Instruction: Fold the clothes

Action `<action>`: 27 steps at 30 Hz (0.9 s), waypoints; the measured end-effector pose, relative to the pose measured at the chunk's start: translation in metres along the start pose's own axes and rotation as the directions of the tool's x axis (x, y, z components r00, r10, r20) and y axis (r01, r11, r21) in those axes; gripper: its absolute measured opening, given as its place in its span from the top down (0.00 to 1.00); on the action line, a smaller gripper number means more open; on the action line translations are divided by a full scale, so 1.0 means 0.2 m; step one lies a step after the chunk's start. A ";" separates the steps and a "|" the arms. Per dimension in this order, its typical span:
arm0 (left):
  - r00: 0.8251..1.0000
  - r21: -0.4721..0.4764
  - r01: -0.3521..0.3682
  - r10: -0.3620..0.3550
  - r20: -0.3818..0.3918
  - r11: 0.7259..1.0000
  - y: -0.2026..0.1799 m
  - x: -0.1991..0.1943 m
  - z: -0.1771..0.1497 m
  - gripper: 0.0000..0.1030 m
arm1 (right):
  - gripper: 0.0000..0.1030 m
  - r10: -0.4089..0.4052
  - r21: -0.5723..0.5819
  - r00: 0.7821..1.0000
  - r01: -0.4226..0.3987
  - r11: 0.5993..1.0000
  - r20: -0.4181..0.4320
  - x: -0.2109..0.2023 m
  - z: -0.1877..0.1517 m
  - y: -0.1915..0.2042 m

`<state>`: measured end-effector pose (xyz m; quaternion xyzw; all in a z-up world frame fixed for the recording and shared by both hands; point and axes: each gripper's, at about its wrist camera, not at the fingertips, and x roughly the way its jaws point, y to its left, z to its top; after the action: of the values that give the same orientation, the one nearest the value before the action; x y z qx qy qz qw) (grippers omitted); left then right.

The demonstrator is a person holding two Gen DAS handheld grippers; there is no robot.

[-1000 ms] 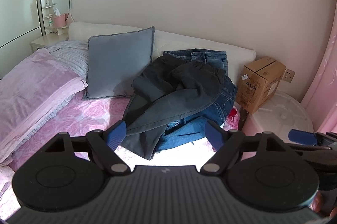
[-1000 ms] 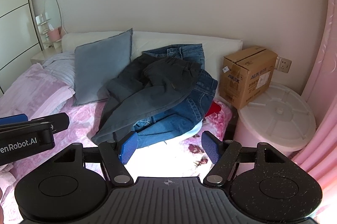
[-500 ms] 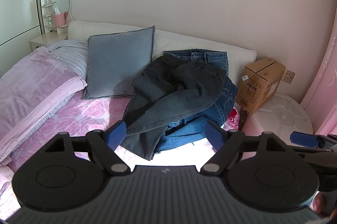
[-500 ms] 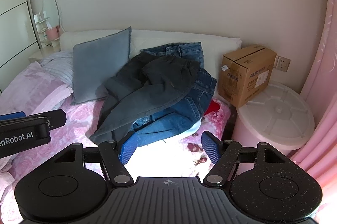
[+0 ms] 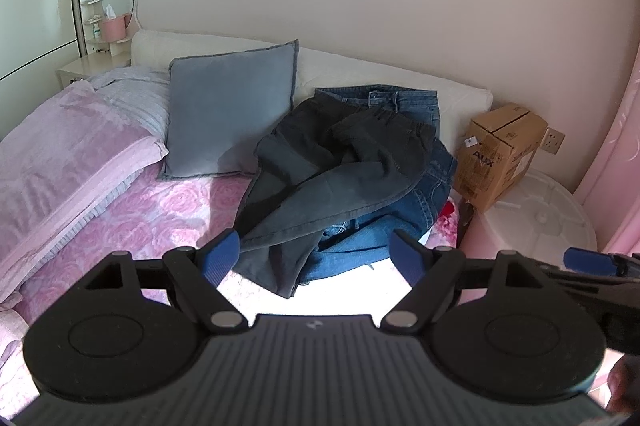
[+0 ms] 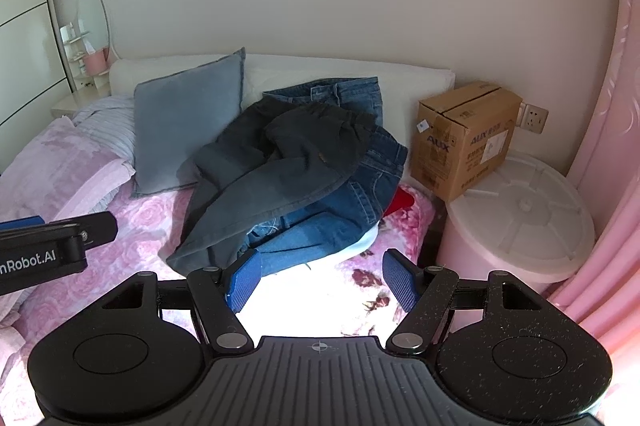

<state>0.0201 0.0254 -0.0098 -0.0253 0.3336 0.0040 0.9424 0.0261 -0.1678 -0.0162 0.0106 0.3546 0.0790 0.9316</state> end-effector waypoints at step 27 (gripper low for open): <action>0.991 -0.069 -0.080 0.072 -0.116 0.994 0.06 0.44 0.08 0.22 | 0.32 0.079 -0.005 0.990 -0.080 0.997 -0.118 0.49 0.13 -0.22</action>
<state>0.0992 0.0364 -0.0533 -0.0475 0.3867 0.0508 0.9196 0.1209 -0.1950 -0.0642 0.0155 0.4078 0.1184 0.9052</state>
